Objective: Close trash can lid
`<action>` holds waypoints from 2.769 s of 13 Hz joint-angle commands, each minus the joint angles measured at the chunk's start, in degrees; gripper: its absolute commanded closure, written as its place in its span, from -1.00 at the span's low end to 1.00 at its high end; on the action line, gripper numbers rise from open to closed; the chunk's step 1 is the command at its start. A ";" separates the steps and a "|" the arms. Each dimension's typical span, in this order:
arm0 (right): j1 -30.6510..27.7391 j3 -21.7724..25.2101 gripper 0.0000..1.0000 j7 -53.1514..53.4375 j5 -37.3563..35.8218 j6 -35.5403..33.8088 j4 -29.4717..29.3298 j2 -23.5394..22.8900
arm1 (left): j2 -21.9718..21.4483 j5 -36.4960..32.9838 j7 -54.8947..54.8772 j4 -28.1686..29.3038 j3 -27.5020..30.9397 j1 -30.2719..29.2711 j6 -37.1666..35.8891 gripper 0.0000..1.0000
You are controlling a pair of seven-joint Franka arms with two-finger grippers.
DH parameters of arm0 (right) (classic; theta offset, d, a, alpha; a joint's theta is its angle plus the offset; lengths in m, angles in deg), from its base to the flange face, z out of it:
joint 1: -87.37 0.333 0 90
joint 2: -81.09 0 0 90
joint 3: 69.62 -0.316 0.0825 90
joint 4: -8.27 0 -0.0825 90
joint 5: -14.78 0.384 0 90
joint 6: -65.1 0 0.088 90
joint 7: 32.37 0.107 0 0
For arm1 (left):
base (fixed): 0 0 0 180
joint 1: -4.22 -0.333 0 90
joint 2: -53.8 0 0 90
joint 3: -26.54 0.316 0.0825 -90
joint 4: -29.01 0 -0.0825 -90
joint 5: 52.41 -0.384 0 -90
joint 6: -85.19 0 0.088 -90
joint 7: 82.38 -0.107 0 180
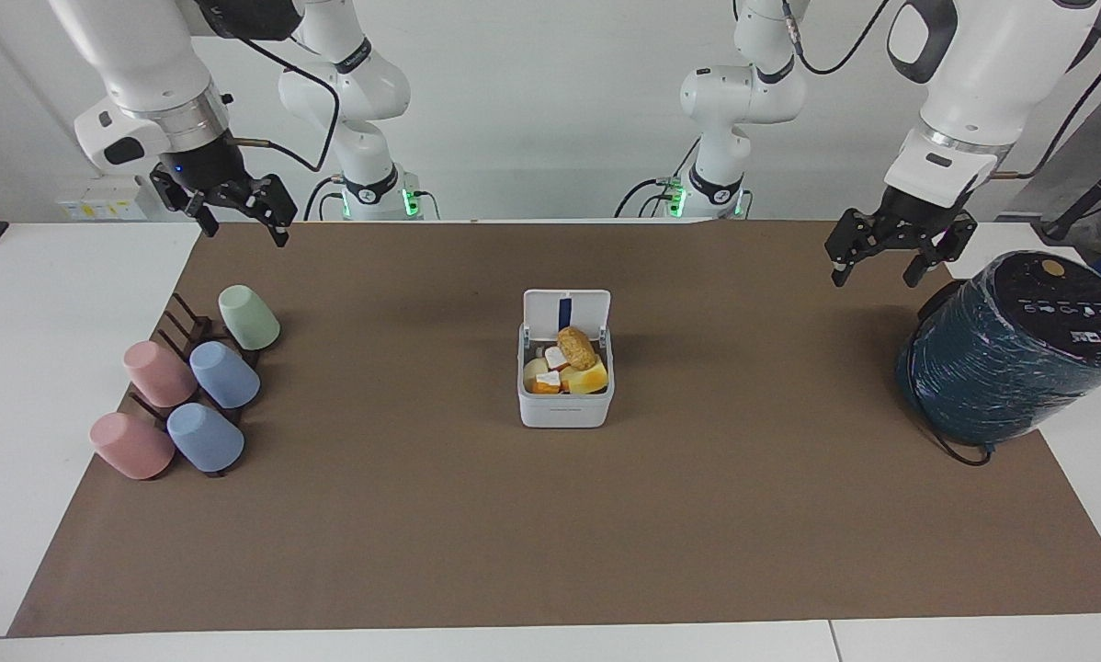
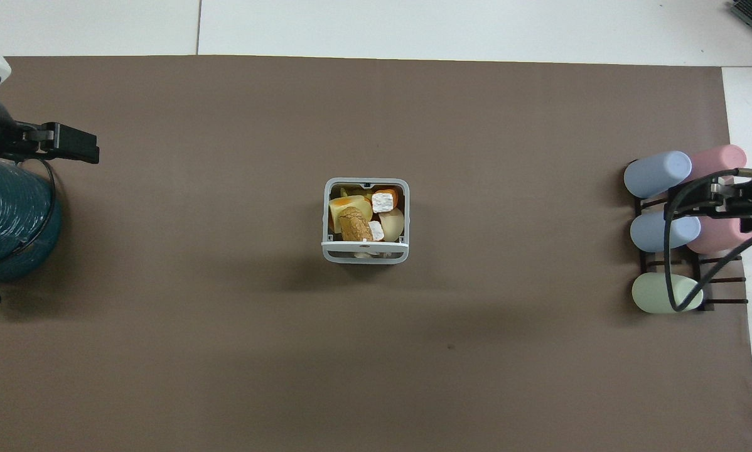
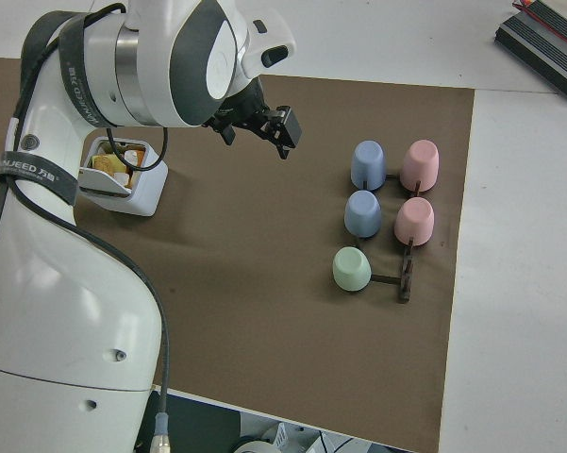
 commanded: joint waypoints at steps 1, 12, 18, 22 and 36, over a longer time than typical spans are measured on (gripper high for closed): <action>-1.08 -0.30 -1.00 -1.11 0.20 -0.53 0.64 0.45 | -0.90 -0.78 -0.71 0.80 -0.02 0.29 0.50 -1.00; -1.08 -0.30 -1.00 -1.29 0.20 -0.53 0.90 0.54 | -1.77 -0.25 2.43 2.64 -0.73 5.64 -0.64 0.33; -1.08 -0.30 -1.00 -1.29 0.20 -0.45 0.90 0.54 | -6.25 1.50 17.20 12.12 -0.82 16.89 1.55 1.00; -1.08 -0.30 -1.00 -1.29 0.29 -0.45 0.90 0.54 | -7.92 3.88 24.84 19.24 -0.82 23.92 8.65 1.00; -1.08 -0.30 -1.00 -1.29 0.29 -0.45 0.90 0.54 | -1.95 12.14 31.80 25.85 -0.82 30.00 34.94 1.00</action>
